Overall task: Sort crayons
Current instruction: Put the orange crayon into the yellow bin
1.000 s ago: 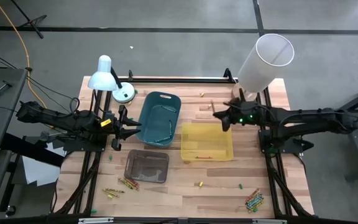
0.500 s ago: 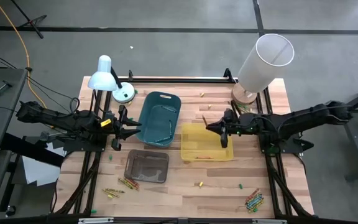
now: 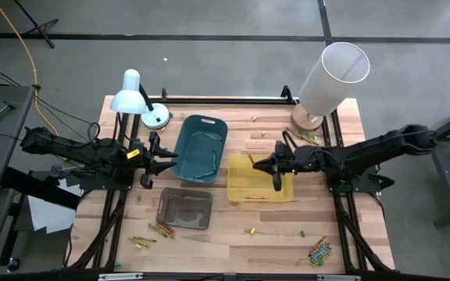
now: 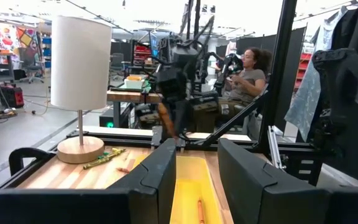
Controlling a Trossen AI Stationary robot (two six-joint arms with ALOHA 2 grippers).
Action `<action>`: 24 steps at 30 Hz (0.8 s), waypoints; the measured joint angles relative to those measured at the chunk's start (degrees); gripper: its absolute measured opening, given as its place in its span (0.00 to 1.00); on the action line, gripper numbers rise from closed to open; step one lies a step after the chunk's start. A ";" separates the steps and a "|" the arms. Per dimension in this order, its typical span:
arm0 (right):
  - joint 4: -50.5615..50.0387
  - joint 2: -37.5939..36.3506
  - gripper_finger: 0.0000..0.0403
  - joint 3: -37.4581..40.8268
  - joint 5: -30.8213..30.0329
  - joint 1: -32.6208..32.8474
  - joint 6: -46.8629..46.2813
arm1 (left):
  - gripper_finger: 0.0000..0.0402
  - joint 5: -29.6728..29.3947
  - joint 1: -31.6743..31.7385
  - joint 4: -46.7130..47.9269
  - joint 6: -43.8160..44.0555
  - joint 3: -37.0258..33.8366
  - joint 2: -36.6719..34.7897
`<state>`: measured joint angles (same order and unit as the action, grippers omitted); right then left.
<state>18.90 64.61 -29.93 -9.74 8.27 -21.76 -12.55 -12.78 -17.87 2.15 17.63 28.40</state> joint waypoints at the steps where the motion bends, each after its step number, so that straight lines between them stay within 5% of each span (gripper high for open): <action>1: 1.53 1.27 0.00 0.00 0.49 0.78 0.37 | 0.26 0.00 0.00 0.00 -0.27 0.00 0.00; 12: 5.50 14.61 0.00 -0.48 -1.42 9.84 -0.25 | 0.26 -0.01 0.00 0.00 -0.28 0.00 -0.02; 24: -42.44 25.46 0.00 -26.14 -9.54 9.08 6.82 | 0.26 -0.03 0.00 0.00 -0.28 -0.02 0.00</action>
<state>-23.53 90.07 -56.07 -19.28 17.35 -14.94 -12.58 -12.78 -17.86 1.87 17.61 28.40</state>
